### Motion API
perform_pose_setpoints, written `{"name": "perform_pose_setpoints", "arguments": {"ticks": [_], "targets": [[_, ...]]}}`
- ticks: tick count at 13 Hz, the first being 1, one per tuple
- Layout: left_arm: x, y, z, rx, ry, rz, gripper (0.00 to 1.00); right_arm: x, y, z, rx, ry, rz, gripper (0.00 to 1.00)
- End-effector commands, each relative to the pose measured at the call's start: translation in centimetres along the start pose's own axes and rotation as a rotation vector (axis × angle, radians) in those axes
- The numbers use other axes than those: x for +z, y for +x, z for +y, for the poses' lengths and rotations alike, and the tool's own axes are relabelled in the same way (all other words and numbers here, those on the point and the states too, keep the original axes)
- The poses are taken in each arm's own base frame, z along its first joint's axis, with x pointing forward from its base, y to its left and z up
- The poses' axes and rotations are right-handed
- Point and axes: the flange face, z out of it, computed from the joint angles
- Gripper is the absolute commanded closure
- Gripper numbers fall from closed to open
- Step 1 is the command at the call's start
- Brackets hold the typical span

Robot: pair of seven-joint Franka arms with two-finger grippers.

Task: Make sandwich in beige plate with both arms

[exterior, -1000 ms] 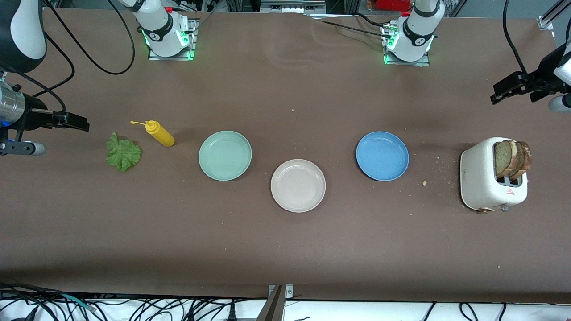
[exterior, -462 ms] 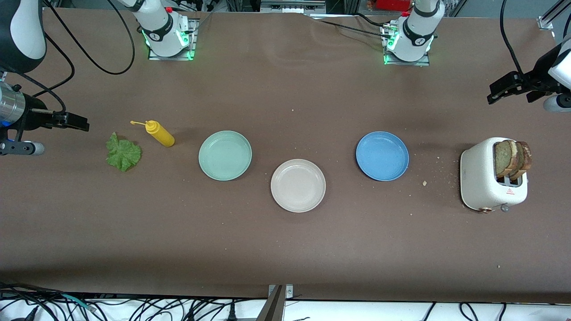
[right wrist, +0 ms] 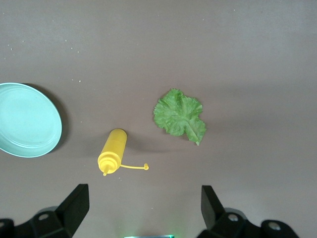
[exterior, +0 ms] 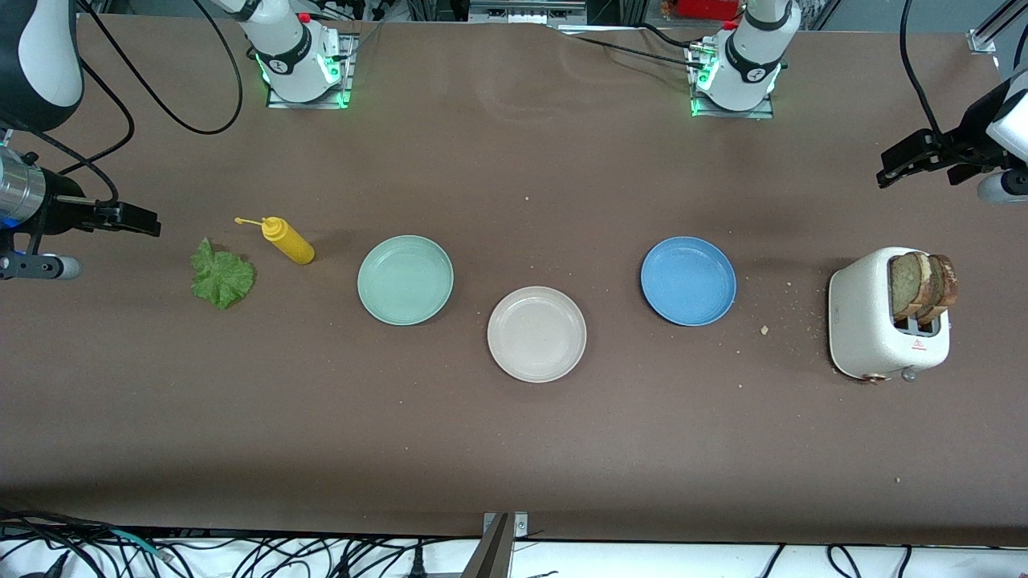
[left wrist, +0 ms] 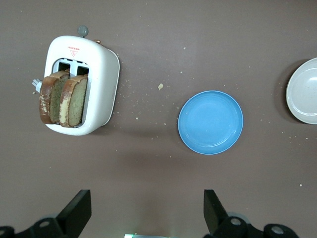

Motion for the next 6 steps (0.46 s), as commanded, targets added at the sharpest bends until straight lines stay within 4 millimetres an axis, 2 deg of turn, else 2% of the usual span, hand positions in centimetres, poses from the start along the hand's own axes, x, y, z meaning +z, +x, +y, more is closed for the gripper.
{"name": "perform_pose_setpoints", "arguments": {"ticks": [1,6], "targets": [[-0.36,0.21,0.28,-0.001,-0.022,0.007,0.0,-0.2,-0.2,0.06,0.01,0.006,0.006,0.0],[-0.28,0.34,0.76,0.006,-0.02,0.007,0.0,-0.2,-0.2,0.06,0.01,0.006,0.006,0.0]]}}
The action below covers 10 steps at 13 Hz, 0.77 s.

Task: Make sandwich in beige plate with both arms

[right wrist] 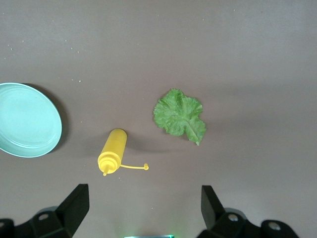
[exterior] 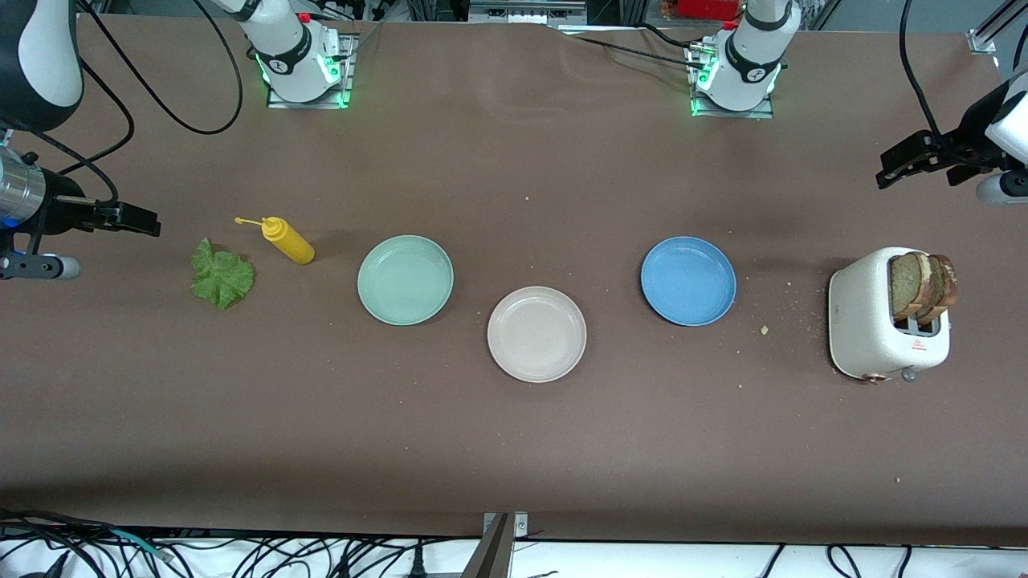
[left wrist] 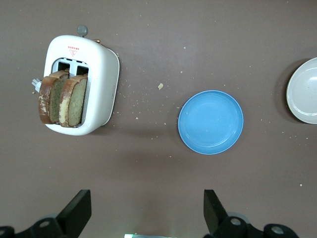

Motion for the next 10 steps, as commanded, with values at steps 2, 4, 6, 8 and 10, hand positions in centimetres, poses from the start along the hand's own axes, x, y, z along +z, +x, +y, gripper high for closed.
{"name": "perform_pose_setpoints", "arguments": {"ticks": [2,4,6,8,10], "targets": [[-0.36,0.26,1.05,0.012,-0.018,0.009,0.0,-0.2,-0.2,0.14,0.012,0.006,0.006,0.0],[-0.36,0.25,1.15,0.015,-0.02,0.009,0.0,-0.2,-0.2,0.05,0.009,0.006,0.006,0.0],[-0.36,0.25,1.13,0.015,-0.018,0.009,0.0,-0.2,-0.2,0.14,0.01,0.006,0.006,0.0],[-0.44,0.2,1.15,0.018,-0.02,0.01,0.0,-0.2,-0.2,0.05,0.009,0.006,0.006,0.0],[-0.44,0.1,1.64,0.027,-0.018,0.01,0.0,-0.19,-0.2,0.21,0.011,0.008,0.006,0.0]]}}
